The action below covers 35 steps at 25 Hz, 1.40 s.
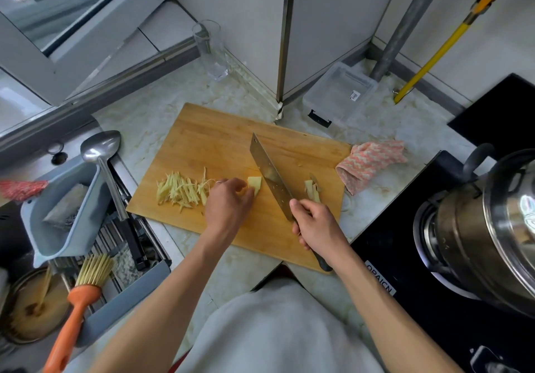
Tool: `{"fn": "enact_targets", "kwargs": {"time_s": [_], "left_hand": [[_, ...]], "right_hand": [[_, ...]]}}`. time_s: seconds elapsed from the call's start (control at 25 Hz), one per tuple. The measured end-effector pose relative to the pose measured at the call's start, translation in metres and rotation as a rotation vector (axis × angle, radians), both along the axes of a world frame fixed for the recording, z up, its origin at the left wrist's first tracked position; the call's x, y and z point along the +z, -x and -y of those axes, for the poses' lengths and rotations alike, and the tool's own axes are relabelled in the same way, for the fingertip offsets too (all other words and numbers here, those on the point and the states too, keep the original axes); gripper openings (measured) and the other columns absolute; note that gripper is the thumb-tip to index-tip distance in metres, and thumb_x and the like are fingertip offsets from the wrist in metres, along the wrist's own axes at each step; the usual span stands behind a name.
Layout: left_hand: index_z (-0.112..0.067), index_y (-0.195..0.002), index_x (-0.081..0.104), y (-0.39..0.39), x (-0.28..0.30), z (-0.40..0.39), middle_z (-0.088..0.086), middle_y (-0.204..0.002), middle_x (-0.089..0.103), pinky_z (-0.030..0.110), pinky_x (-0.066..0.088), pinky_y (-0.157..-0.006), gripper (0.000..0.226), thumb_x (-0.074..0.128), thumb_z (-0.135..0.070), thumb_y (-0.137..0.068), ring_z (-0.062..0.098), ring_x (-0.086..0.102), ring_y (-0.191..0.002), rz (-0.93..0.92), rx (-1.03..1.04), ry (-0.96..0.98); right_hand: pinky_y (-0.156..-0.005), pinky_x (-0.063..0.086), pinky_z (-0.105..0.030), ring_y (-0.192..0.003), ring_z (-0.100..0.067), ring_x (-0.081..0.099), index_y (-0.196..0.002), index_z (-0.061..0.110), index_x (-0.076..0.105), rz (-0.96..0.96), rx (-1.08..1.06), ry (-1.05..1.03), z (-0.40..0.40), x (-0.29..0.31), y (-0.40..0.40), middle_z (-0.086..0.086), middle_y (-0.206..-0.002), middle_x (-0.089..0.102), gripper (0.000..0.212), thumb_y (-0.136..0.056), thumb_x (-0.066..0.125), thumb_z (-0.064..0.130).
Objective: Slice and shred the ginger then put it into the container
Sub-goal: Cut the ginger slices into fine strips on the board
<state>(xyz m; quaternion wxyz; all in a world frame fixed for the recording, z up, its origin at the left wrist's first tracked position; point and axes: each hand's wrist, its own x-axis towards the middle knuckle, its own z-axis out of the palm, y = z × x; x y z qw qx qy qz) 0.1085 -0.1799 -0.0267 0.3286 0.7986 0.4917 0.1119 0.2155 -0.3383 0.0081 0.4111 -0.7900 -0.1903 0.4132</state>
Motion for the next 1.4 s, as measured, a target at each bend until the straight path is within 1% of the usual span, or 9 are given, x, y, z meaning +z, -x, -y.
{"fn": "enact_targets", "kwargs": {"time_s": [0.12, 0.44, 0.64, 0.76, 0.88, 1.04, 1.2, 1.32, 1.4], "left_hand": [[-0.017, -0.1, 0.073, -0.009, -0.004, 0.008, 0.002, -0.1, 0.066, 0.037, 0.055, -0.071, 0.03, 0.066, -0.044, -0.09, 0.023, 0.062, -0.084, -0.082, 0.032, 0.005], [-0.016, -0.091, 0.075, -0.024, 0.007, 0.011, 0.001, -0.084, 0.07, 0.033, 0.054, -0.067, 0.022, 0.066, -0.037, -0.09, 0.023, 0.064, -0.075, -0.095, 0.208, 0.111], [-0.011, -0.093, 0.075, -0.023, 0.009, 0.017, 0.001, -0.077, 0.065, 0.031, 0.051, -0.064, 0.026, 0.065, -0.036, -0.092, 0.025, 0.064, -0.073, -0.098, 0.231, 0.129], [-0.011, -0.097, 0.075, -0.018, 0.009, 0.02, 0.001, -0.083, 0.069, 0.031, 0.051, -0.066, 0.026, 0.064, -0.034, -0.093, 0.022, 0.062, -0.074, -0.033, 0.226, 0.127], [-0.014, -0.106, 0.074, -0.006, 0.005, 0.015, 0.003, -0.099, 0.071, 0.033, 0.051, -0.069, 0.023, 0.064, -0.028, -0.092, 0.022, 0.063, -0.082, 0.022, 0.168, 0.029], [-0.014, -0.114, 0.074, 0.002, -0.003, -0.001, 0.007, -0.117, 0.065, 0.032, 0.053, -0.08, 0.025, 0.063, -0.01, -0.092, 0.024, 0.065, -0.09, 0.039, -0.122, -0.095], [-0.008, -0.103, 0.078, 0.0, -0.006, -0.006, 0.012, -0.109, 0.069, 0.027, 0.052, -0.082, 0.02, 0.066, 0.0, -0.089, 0.027, 0.067, -0.089, 0.067, -0.215, -0.119], [-0.009, -0.099, 0.079, 0.004, -0.011, 0.005, 0.011, -0.102, 0.07, 0.034, 0.056, -0.081, 0.019, 0.069, 0.0, -0.086, 0.026, 0.067, -0.083, 0.106, -0.19, -0.058], [-0.011, -0.097, 0.079, 0.003, -0.012, 0.007, 0.01, -0.1, 0.072, 0.031, 0.054, -0.078, 0.019, 0.069, 0.001, -0.085, 0.023, 0.066, -0.08, 0.118, -0.139, -0.027]], "right_hand": [[-0.042, 0.039, -0.026, -0.045, -0.014, 0.047, -0.084, 0.005, 0.059, -0.005, 0.001, 0.002, 0.002, 0.002, 0.0, -0.004, -0.062, 0.057, 0.041, -0.104, 0.047, 0.039], [-0.042, 0.038, -0.025, -0.045, -0.015, 0.046, -0.09, 0.003, 0.061, 0.003, 0.021, 0.008, 0.002, 0.002, 0.001, -0.003, -0.061, 0.056, 0.042, -0.103, 0.047, 0.04], [-0.044, 0.04, -0.027, -0.045, -0.014, 0.045, -0.08, 0.003, 0.055, 0.051, 0.118, 0.036, -0.003, 0.006, -0.007, -0.001, -0.058, 0.055, 0.045, -0.103, 0.046, 0.041], [-0.045, 0.04, -0.026, -0.045, -0.013, 0.047, -0.075, 0.008, 0.054, 0.099, 0.19, 0.055, -0.007, 0.009, -0.018, 0.0, -0.059, 0.057, 0.044, -0.104, 0.046, 0.041], [-0.05, 0.041, -0.026, -0.044, -0.006, 0.048, -0.083, 0.004, 0.059, 0.166, 0.229, 0.068, -0.009, 0.01, -0.026, -0.002, -0.061, 0.059, 0.044, -0.104, 0.046, 0.041], [-0.049, 0.037, -0.027, -0.043, -0.009, 0.043, -0.085, 0.004, 0.059, 0.181, 0.288, 0.066, -0.015, 0.011, -0.031, -0.003, -0.062, 0.055, 0.044, -0.103, 0.046, 0.042], [-0.051, 0.035, -0.028, -0.048, -0.013, 0.041, -0.093, 0.003, 0.063, 0.177, 0.315, 0.08, -0.012, 0.012, -0.031, -0.004, -0.065, 0.052, 0.044, -0.103, 0.046, 0.043], [-0.051, 0.036, -0.028, -0.048, -0.012, 0.041, -0.095, 0.002, 0.063, 0.189, 0.327, 0.08, -0.001, 0.014, -0.029, -0.004, -0.065, 0.051, 0.045, -0.103, 0.047, 0.043], [-0.051, 0.036, -0.027, -0.049, -0.012, 0.042, -0.1, 0.002, 0.065, 0.19, 0.331, 0.087, 0.004, 0.015, -0.03, -0.004, -0.066, 0.052, 0.044, -0.102, 0.047, 0.043]]}}
